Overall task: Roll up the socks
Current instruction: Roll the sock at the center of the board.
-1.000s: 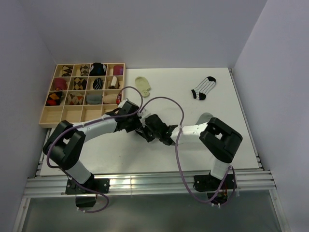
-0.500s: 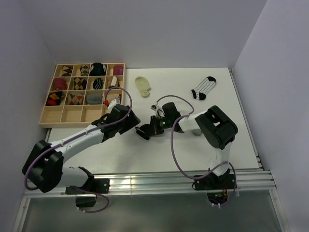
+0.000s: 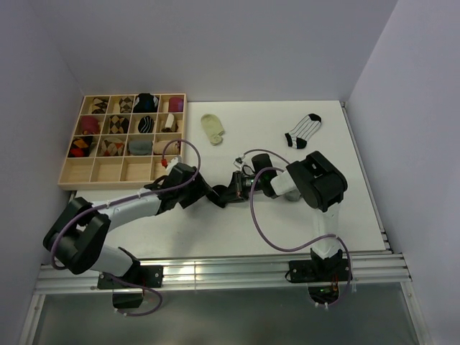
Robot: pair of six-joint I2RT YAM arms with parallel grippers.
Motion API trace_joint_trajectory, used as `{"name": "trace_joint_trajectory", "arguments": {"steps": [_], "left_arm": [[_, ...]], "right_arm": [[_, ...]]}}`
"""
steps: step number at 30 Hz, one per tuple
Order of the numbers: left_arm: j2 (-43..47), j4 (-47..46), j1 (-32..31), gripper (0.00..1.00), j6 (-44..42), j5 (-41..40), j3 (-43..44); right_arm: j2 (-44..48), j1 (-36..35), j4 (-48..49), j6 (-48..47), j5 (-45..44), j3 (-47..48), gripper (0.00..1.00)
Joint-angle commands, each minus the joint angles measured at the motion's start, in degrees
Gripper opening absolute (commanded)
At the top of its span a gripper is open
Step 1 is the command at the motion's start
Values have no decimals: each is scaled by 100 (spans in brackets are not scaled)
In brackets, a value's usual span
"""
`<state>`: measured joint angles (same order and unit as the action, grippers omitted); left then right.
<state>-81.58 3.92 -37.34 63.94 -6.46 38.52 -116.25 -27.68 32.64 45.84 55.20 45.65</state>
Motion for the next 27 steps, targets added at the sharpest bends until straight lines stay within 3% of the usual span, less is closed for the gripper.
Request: {"name": "trace_joint_trajectory", "arguments": {"steps": [1, 12, 19, 23, 27], "left_arm": [[-173, -340, -45, 76, 22, 92, 147], [-815, -340, -45, 61, -4, -57, 305], [-1167, -156, -45, 38, -49, -101, 446], [-1395, -41, -54, 27, -75, -84, 498], [-1483, 249, -54, 25, -276, -127, 709]], "right_arm": [[-258, 70, -329, -93, -343, -3, 0], [-302, 79, -786, -330, -528, 155, 4], [4, 70, -1285, -699, -800, 190, 10], [453, 35, -1689, -1068, -1116, 216, 23], [1443, -202, -2217, -1656, -2079, 164, 36]]}}
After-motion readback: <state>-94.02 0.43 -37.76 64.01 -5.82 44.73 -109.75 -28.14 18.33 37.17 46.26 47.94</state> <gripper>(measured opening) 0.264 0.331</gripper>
